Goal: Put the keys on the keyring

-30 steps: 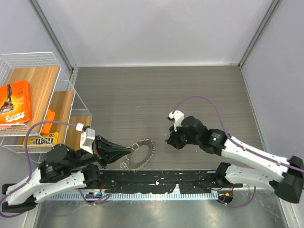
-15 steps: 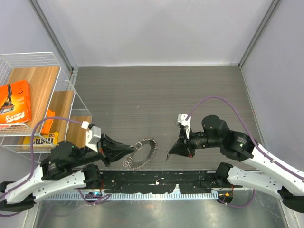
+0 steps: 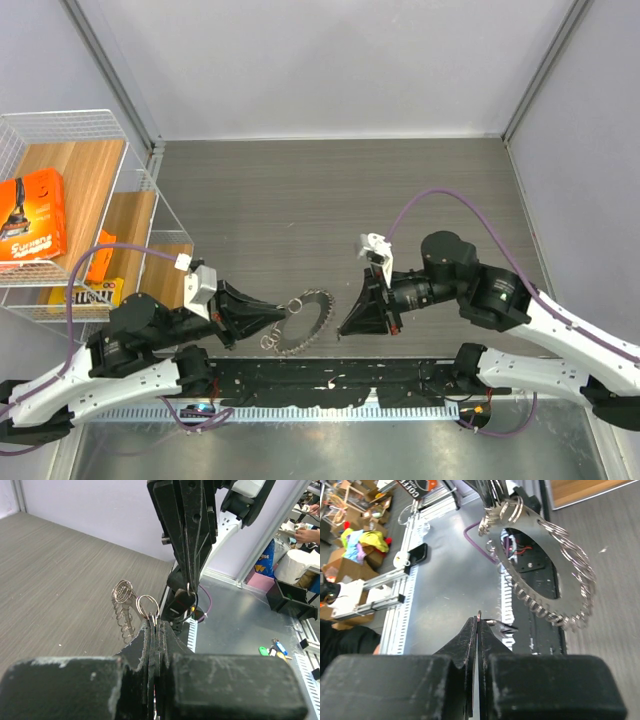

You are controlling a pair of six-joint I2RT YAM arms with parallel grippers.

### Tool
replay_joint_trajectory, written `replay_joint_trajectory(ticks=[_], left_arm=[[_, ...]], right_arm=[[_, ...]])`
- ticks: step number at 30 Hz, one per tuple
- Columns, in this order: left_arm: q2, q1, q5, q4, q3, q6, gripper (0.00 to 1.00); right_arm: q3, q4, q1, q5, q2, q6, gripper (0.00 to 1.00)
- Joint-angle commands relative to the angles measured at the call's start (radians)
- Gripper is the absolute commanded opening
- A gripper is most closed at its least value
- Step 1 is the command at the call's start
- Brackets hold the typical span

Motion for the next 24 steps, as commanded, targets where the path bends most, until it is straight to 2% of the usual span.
replay_joint_trajectory(ticks=[1,11,16,24], left_arm=[[0.012,0.002,0.028,0.119,0.040,0.020,0.00],[0.035,0.000,0.159,0.153,0.040,0.079,0.00],[0.034,0.000,0.236,0.185,0.032,0.119,0.00],[0.072,0.002,0.322,0.194,0.050,0.162,0.00]], right_arm=[[0.074,0.120,0.061,-0.012,0.055,0.088,0.06],[0.247,0.069,0.120,0.063,0.160,0.106,0.06],[0.281,0.051,0.120,0.114,0.182,0.138,0.06],[0.288,0.080,0.137,0.093,0.213,0.195,0.06]])
